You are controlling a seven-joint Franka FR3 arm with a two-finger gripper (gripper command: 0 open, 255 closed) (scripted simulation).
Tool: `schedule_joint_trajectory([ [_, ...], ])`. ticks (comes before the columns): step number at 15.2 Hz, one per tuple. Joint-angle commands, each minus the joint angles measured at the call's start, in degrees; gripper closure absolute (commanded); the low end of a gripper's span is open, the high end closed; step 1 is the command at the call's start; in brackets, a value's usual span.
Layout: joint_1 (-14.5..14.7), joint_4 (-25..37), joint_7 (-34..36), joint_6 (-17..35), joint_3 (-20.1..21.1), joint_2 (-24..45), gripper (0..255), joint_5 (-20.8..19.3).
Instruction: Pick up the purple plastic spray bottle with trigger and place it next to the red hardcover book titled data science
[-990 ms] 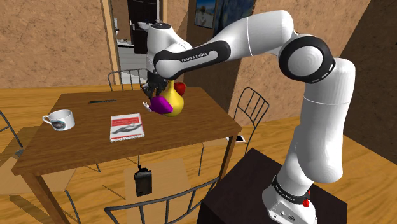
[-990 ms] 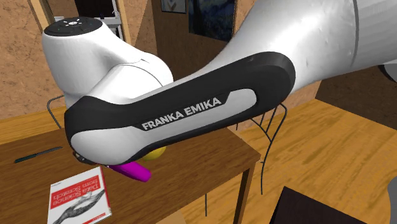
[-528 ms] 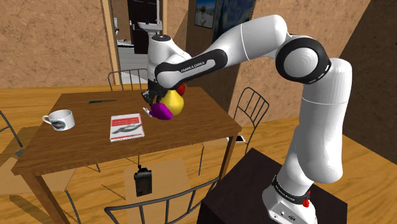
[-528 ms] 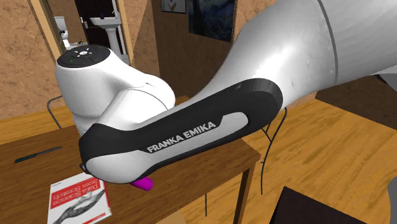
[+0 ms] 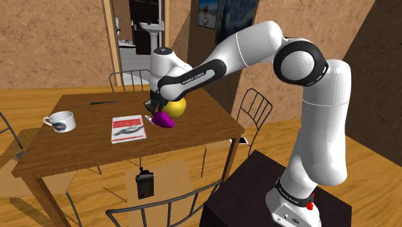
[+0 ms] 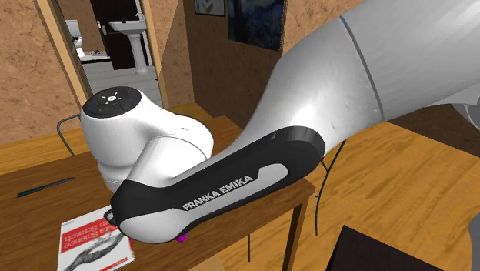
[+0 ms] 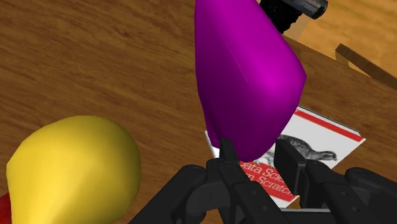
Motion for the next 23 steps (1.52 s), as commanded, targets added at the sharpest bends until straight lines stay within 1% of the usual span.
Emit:
schedule_joint_trajectory([
  [1,0.01,-0.67,0.32,1.2,-0.09,0.51,255,-0.23],
  [14,0.29,-3.32,2.85,8.98,-0.88,5.78,255,-2.01],
  [22,0.29,-3.32,2.85,8.98,-0.88,5.78,255,-2.01],
  [23,0.33,-3.44,2.92,9.03,-0.88,5.72,0,-2.04],
])
